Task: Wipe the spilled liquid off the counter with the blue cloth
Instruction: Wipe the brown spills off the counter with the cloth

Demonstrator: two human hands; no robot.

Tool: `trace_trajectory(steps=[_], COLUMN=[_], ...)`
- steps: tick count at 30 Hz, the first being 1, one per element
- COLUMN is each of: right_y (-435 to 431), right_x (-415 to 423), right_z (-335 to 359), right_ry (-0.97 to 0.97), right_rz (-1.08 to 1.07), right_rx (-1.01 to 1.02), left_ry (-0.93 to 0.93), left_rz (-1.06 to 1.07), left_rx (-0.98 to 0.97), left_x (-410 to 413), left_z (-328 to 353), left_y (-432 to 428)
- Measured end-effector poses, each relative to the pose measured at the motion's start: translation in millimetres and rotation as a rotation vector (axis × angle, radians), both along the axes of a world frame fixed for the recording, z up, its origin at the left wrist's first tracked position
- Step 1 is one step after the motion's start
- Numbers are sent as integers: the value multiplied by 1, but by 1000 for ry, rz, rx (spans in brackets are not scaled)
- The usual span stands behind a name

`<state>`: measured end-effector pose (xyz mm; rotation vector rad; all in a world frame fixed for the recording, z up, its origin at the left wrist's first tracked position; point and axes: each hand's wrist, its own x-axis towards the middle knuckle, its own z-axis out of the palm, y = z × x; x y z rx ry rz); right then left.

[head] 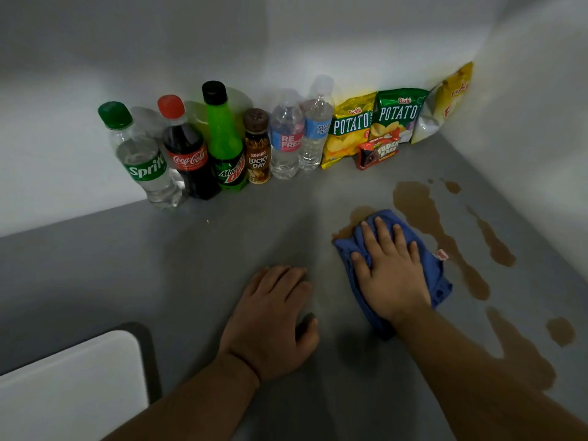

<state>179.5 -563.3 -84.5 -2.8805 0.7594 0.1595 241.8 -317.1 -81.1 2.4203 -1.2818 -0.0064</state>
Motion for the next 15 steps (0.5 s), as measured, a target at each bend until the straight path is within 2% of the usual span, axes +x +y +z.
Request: trace_trajectory(steps=[5,7,13,15], right_y=[-3,-21,-26,-9], right_x=[-45,-47,30,45], right_z=[2,6,5,5], right_ry=[-44,-42,-2,-4], right_rz=[289,326,70,89], right_rx=[49,45,4,8], left_ry=[1,8,18,18], left_rz=[-1,-6,-7,-1], left_rx=[21,15,-16,-20], left_x=[1,1,0,0], left_z=[0,-1,1,2], left_y=[1,1,0,1])
